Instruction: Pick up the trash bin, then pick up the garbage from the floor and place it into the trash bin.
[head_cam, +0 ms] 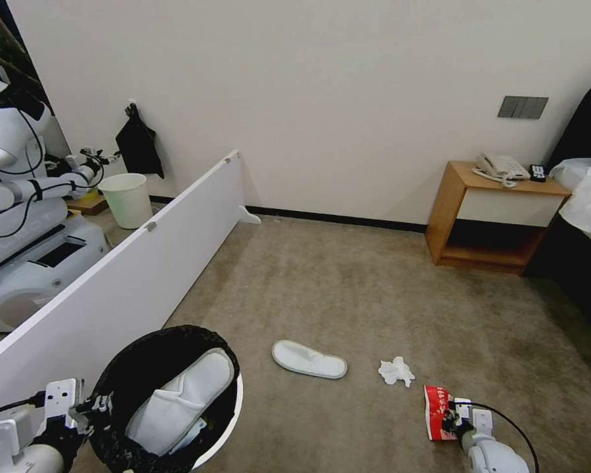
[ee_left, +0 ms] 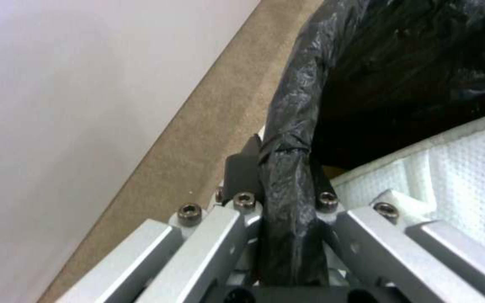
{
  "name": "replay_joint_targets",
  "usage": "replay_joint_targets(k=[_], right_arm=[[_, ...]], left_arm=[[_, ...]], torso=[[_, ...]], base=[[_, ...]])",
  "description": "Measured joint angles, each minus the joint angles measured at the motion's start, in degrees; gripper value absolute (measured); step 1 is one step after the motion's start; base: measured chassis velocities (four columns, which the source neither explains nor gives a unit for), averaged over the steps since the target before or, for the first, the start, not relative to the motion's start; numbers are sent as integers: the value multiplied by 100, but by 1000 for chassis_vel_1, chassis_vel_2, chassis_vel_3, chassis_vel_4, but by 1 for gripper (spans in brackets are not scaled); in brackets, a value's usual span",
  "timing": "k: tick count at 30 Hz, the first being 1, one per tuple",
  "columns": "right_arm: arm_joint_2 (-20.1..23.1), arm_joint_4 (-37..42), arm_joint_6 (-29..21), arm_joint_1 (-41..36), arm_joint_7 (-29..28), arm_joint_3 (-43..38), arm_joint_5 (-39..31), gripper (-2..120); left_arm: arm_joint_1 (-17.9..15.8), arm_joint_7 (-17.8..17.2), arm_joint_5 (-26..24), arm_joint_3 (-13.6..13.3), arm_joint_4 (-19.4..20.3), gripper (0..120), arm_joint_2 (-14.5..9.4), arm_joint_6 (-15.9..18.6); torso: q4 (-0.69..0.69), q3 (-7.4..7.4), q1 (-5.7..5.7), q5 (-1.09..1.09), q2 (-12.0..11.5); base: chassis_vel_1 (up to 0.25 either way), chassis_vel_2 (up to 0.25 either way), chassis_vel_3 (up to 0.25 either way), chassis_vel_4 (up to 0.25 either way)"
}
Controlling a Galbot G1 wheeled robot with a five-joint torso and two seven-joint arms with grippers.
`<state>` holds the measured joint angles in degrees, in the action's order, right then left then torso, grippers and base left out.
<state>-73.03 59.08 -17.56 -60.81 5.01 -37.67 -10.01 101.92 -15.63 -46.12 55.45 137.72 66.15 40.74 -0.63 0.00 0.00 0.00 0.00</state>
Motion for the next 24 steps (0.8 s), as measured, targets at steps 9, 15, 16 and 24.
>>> replay_joint_targets(k=[9, 15, 16, 24], right_arm=[[64, 667, 121, -263, -52, -79, -52, 0], [152, 1532, 843, -497, -149, -54, -338, 0], [169, 1719, 1006, -539, -156, -28, -419, 0], [555, 3046, 1234, -833, -156, 189, -1162, 0]], left_arm=[[-26, 2, -10, -25, -32, 2, -12, -4], [-38, 1, -14, -86, -65, 2, -19, -5], [-50, -1, -16, -97, -71, 2, -23, -4], [-100, -9, -113, -93, -72, 2, -110, 6]], torso=[[-1, 0, 0, 2, 0], [0, 0, 0, -1, 0], [2, 0, 0, 2, 0], [-2, 0, 0, 1, 0]], base=[[0, 0, 0, 0], [0, 0, 0, 0], [0, 0, 0, 0], [0, 0, 0, 0]])
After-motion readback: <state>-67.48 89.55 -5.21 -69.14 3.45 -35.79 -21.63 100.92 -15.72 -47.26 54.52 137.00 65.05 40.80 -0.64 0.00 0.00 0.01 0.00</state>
